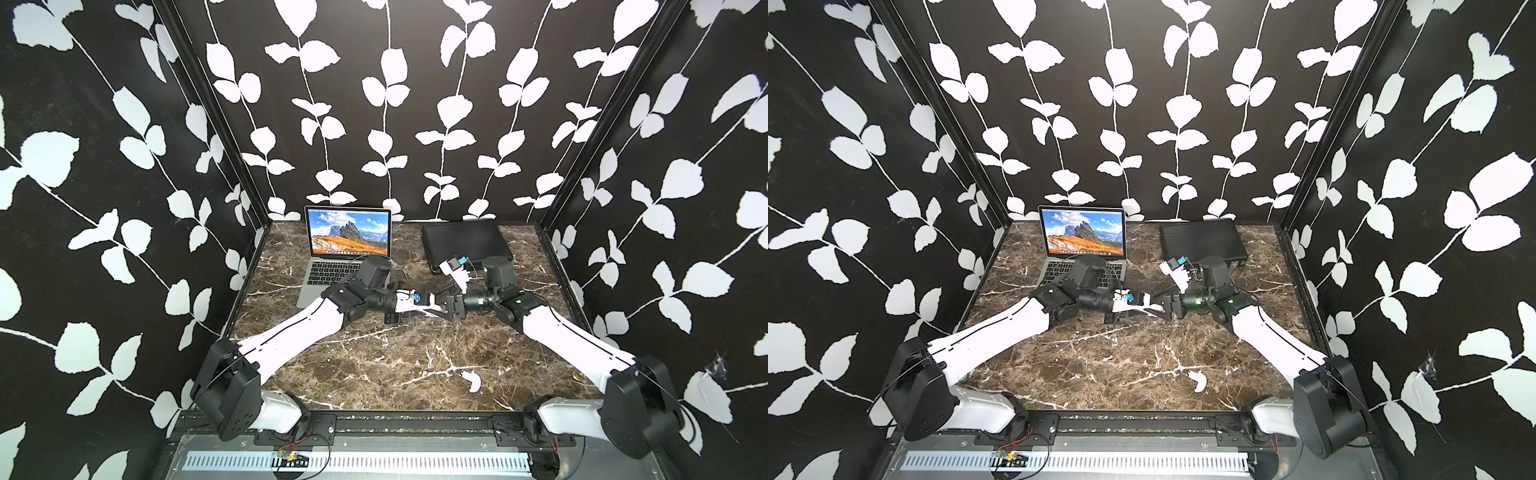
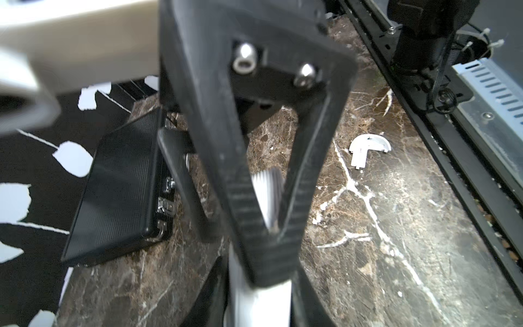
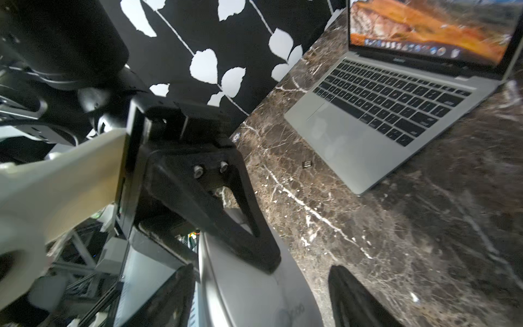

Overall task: Insert the wireless mouse receiver into the laptop
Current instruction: Place the mouse at the center of the board.

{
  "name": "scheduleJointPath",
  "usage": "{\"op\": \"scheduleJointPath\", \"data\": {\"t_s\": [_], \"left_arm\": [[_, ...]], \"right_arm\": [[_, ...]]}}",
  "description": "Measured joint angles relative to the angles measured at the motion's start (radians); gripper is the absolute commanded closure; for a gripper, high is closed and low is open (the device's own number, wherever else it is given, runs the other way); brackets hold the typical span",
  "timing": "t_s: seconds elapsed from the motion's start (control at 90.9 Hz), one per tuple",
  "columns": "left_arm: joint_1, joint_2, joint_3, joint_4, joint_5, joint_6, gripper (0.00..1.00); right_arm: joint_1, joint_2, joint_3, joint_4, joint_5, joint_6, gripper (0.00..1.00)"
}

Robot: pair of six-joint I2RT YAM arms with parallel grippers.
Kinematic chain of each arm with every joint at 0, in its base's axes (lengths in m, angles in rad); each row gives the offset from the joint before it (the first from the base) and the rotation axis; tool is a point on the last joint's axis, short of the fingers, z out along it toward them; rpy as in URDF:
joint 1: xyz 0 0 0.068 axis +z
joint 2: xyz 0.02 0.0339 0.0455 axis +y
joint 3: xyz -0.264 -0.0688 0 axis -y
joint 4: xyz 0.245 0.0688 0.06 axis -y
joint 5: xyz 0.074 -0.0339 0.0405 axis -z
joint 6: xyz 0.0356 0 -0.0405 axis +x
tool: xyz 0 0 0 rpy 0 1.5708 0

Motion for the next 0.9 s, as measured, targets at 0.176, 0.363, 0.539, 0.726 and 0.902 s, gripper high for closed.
{"op": "scheduleJointPath", "data": {"t_s": [0.176,0.363,0.539,0.726,0.902], "left_arm": [[0.0,-0.014,0.0,-0.005,0.009,0.104,0.81],[-0.002,-0.017,0.02,-0.042,0.031,0.155,0.77],[-0.001,-0.017,0.02,-0.053,0.042,0.15,0.71],[0.005,-0.021,0.018,-0.05,0.04,0.132,0.7],[0.01,-0.021,0.007,-0.035,0.031,0.124,0.71]], "right_arm": [[0.008,0.02,0.027,-0.034,-0.083,-0.01,0.27],[0.007,0.041,0.053,-0.056,-0.132,-0.024,0.43],[0.008,0.06,0.068,-0.065,-0.169,-0.037,0.48],[0.008,0.062,0.077,-0.067,-0.184,-0.054,0.39],[0.014,0.058,0.069,-0.066,-0.182,-0.054,0.32]]}}
